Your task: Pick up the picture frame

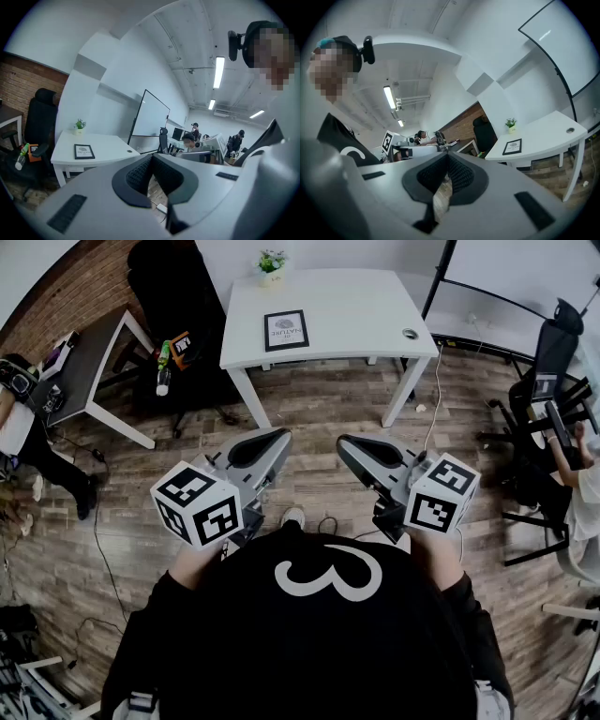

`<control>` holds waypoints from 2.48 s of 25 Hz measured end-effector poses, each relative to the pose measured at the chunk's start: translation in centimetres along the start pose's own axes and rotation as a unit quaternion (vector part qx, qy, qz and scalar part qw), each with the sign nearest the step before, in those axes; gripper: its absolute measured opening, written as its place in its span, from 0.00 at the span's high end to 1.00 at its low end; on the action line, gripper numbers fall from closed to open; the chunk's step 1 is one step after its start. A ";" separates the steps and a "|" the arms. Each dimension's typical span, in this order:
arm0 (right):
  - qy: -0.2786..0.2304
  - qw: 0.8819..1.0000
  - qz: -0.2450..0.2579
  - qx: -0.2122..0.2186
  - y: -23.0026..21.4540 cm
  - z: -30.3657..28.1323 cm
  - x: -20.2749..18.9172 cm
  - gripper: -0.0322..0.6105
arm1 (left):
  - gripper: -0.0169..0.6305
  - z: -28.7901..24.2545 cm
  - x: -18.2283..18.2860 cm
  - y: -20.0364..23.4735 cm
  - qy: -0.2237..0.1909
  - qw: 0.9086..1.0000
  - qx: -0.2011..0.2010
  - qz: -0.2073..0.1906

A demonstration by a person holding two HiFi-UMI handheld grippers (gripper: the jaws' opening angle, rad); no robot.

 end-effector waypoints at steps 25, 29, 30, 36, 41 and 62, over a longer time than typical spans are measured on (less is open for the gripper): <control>-0.006 0.999 -0.036 -0.029 -4.3 -0.1 -0.5 0.91 | 0.95 -3.3 -1.6 1.6 0.026 1.000 -0.002 0.010; -0.002 0.999 -0.034 -0.035 -5.7 -1.5 0.0 0.91 | 0.95 -3.9 -1.3 3.6 0.025 1.000 0.002 0.018; -0.001 0.999 -0.035 -0.036 -6.1 -1.8 0.1 0.91 | 0.95 -4.3 -1.2 4.1 0.024 1.000 0.002 0.020; 0.014 0.998 -0.046 -0.046 -9.6 -4.3 -0.1 0.91 | 0.95 -6.8 -1.5 7.8 0.035 0.999 0.002 0.033; 0.015 0.997 -0.054 -0.057 -12.7 -7.1 0.4 0.91 | 0.95 -9.2 -0.9 11.2 0.045 0.998 -0.009 0.040; 0.047 0.993 -0.073 -0.085 -25.7 -22.1 2.3 0.91 | 0.95 -17.5 2.2 29.6 0.062 0.994 -0.014 0.093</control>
Point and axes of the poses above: the fingertips, and each gripper's own axes: z backward along the fingers, y to its left, x out of its top, the point moved 4 cm from there along z, backward along the fingers, and after that the axes turned 11 degrees about -y, right-handed, at the moved point
